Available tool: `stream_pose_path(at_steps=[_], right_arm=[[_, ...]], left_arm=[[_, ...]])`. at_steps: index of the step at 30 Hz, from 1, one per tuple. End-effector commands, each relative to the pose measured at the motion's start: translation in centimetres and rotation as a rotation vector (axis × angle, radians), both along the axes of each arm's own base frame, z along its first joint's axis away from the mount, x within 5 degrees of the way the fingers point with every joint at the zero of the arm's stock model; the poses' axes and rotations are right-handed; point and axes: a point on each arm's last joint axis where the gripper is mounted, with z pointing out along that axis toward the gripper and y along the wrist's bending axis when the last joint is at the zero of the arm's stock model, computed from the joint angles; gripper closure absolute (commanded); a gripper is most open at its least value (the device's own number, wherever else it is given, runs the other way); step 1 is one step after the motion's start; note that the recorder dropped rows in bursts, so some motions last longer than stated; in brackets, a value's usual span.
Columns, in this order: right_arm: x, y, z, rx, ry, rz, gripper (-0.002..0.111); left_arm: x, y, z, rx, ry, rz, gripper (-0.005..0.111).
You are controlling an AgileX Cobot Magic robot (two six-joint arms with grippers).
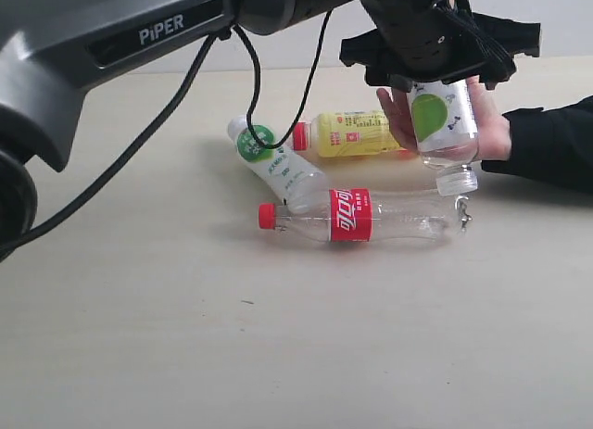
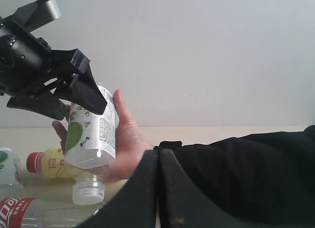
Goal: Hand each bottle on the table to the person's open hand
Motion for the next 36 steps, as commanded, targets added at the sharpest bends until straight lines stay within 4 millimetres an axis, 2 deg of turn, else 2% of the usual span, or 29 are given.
stream_pose_path(at_steps=[1,7,9,13,16,20,25,29,32,36], right_arm=[[0.0,0.0,0.0,0.001,-0.006,0.002,0.108],[0.0,0.0,0.0,0.001,-0.006,0.002,0.108],[0.0,0.0,0.0,0.001,-0.006,0.002,0.108],[0.0,0.0,0.0,0.001,-0.006,0.002,0.108],[0.0,0.0,0.0,0.001,-0.006,0.002,0.108],[0.0,0.0,0.0,-0.001,-0.006,0.002,0.108],[0.0,0.0,0.0,-0.001,-0.006,0.002,0.108],[0.0,0.0,0.0,-0.001,-0.006,0.002,0.108],[0.0,0.0,0.0,-0.001,-0.006,0.002,0.108],[0.0,0.0,0.0,0.001,-0.006,0.002,0.108]], left_arm=[[-0.6,0.7,3.2,-0.001,-0.076,-0.045,0.029],[-1.8,2.8,7.5,0.041,-0.141,-0.105,0.029],[-2.3,3.5,8.4,0.085,-0.147,-0.140,0.030],[-3.3,4.3,8.5,0.200,-0.103,-0.213,0.031],[-3.7,4.7,7.9,0.280,-0.053,-0.260,0.036],[-3.9,4.9,8.0,0.304,-0.037,-0.275,0.057],[-4.4,5.4,8.4,0.305,-0.036,-0.279,0.105],[-5.2,6.3,7.9,0.333,0.002,-0.284,0.107],[-5.9,6.8,7.4,0.317,-0.019,-0.290,0.107],[-7.8,7.9,7.3,0.273,-0.094,-0.313,0.107]])
